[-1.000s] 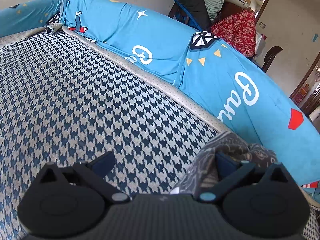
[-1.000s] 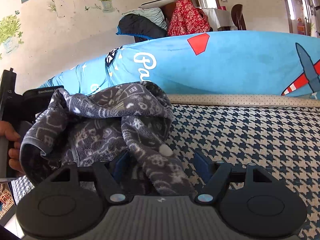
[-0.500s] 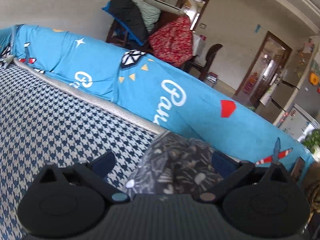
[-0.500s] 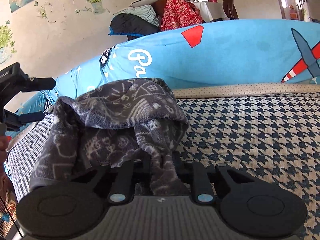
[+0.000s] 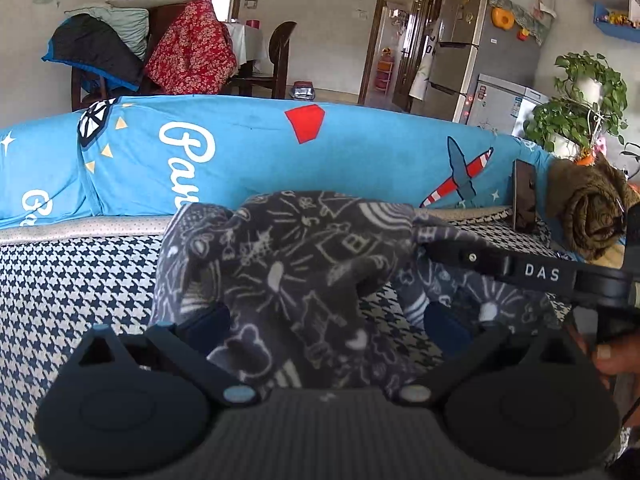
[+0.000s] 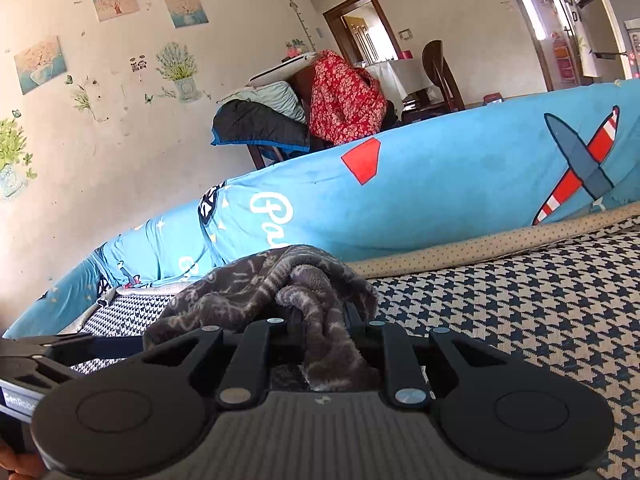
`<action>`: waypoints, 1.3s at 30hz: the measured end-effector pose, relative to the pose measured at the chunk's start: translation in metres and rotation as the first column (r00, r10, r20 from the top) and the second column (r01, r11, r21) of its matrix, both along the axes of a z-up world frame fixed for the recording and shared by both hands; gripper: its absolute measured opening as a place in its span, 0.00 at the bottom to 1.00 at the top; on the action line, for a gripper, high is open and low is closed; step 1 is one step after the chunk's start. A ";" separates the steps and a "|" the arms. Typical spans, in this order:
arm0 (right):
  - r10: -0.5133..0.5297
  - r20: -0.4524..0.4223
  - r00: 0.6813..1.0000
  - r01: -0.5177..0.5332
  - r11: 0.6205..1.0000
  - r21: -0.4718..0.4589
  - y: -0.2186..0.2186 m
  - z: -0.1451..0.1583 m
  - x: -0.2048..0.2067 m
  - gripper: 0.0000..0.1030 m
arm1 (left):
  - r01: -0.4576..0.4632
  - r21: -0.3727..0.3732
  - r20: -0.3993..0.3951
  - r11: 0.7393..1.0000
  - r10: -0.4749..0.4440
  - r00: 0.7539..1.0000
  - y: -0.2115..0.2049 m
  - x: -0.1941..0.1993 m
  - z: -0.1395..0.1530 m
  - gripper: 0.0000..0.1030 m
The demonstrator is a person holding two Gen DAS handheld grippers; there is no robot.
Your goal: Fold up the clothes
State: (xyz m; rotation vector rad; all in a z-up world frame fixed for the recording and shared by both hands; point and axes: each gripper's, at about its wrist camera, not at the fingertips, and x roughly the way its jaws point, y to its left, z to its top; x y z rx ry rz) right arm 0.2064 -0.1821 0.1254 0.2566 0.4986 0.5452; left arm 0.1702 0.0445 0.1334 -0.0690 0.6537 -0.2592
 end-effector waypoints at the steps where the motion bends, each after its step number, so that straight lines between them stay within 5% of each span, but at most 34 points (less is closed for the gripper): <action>1: -0.002 0.009 1.000 0.002 1.000 0.002 -0.001 0.003 -0.001 0.17 | 0.005 0.007 0.005 1.000 -0.005 1.000 -0.002 -0.001 0.000 1.00; 6: -0.022 0.057 0.998 0.022 1.000 0.011 -0.008 0.016 -0.004 0.17 | -0.166 0.135 0.032 0.977 0.164 0.986 -0.003 0.005 -0.003 1.00; 15: -0.083 0.081 0.993 0.085 0.996 -0.025 -0.021 0.020 -0.008 0.17 | -0.487 -0.001 0.038 0.873 0.487 0.873 0.050 0.013 0.004 1.00; 30: -0.192 -0.028 0.981 0.185 0.971 -0.153 -0.023 0.002 0.009 0.28 | -0.595 -0.039 0.041 0.803 0.596 0.802 0.078 0.011 0.007 1.00; 39: -0.146 0.021 0.989 0.148 0.975 -0.164 -0.015 0.005 0.000 0.38 | -0.656 -0.102 0.003 0.748 0.659 0.752 0.103 0.004 0.007 1.00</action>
